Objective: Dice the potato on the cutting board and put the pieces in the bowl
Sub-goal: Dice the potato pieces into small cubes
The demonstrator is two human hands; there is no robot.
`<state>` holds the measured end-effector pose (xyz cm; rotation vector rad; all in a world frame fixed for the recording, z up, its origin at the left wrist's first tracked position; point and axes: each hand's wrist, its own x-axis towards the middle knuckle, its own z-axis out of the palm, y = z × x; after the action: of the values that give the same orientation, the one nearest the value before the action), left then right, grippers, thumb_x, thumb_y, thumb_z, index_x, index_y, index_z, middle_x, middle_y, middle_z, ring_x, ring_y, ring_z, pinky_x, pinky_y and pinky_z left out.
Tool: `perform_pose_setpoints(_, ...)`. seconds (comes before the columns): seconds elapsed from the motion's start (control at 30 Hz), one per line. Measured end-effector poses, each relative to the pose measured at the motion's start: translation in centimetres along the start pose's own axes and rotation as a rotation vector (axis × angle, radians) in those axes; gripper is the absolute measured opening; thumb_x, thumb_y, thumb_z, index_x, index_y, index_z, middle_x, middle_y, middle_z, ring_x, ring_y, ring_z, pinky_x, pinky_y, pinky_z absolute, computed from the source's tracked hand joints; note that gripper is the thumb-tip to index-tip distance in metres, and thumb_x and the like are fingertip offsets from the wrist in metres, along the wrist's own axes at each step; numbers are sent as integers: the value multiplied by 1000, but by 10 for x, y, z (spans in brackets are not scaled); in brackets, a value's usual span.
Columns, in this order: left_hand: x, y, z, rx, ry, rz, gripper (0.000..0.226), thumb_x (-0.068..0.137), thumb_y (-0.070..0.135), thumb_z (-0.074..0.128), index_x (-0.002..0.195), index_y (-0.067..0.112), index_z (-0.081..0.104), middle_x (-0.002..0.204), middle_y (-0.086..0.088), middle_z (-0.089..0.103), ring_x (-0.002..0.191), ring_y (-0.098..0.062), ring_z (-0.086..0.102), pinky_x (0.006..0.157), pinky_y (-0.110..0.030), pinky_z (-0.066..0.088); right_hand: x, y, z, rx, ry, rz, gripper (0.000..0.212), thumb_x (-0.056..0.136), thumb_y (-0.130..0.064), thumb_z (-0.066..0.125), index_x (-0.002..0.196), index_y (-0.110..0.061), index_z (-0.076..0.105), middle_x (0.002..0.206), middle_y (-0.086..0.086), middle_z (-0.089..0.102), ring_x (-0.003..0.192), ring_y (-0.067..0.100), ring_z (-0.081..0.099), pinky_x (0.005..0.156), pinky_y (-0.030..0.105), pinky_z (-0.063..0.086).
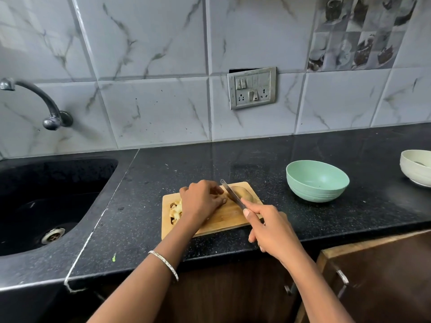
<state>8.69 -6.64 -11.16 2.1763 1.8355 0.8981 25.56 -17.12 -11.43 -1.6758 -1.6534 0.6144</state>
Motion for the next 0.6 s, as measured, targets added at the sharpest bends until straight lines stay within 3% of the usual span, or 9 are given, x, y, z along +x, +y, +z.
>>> perform_pose_setpoints(0.17, -2, -7, -2, -72, -7, 0, 18, 74, 44, 79, 88, 37, 71, 86, 18, 73, 96, -3, 66, 96, -39, 42, 2, 1, 4, 1, -14, -20, 36, 105, -44, 45, 140, -51, 51, 64, -5, 71, 47, -1, 60, 65, 31, 60)
perform_pose_setpoints(0.23, -2, -8, -2, -75, -11, 2, 16, 74, 43, 79, 85, 38, 69, 85, 17, 73, 95, -3, 66, 96, -41, 43, 2, 0, 5, 9, -24, -22, 37, 105, -43, 46, 140, -50, 51, 64, -4, 70, 45, 2, 59, 60, 30, 59)
perform_pose_setpoints(0.33, -3, -9, -3, -63, -26, 5, 14, 74, 42, 77, 84, 37, 68, 88, 17, 73, 97, -3, 66, 97, -40, 42, 2, -2, 5, 28, -29, -24, 37, 105, -42, 47, 141, -47, 52, 66, -3, 70, 43, 2, 58, 53, 26, 57)
perform_pose_setpoints(0.47, -5, -9, -10, -13, -48, -9, 19, 77, 43, 73, 95, 36, 69, 95, 17, 73, 104, -8, 64, 102, -41, 37, 1, -1, 4, -7, -33, -31, 38, 105, -43, 45, 142, -46, 52, 66, -5, 71, 44, 0, 59, 64, 31, 60)
perform_pose_setpoints(0.6, -7, -8, -14, 20, -45, -28, 27, 78, 48, 72, 102, 36, 68, 99, 19, 71, 107, -10, 62, 107, -46, 31, 0, -5, 2, -13, -39, -33, 38, 105, -41, 45, 142, -45, 52, 69, -5, 71, 43, -1, 58, 56, 23, 57)
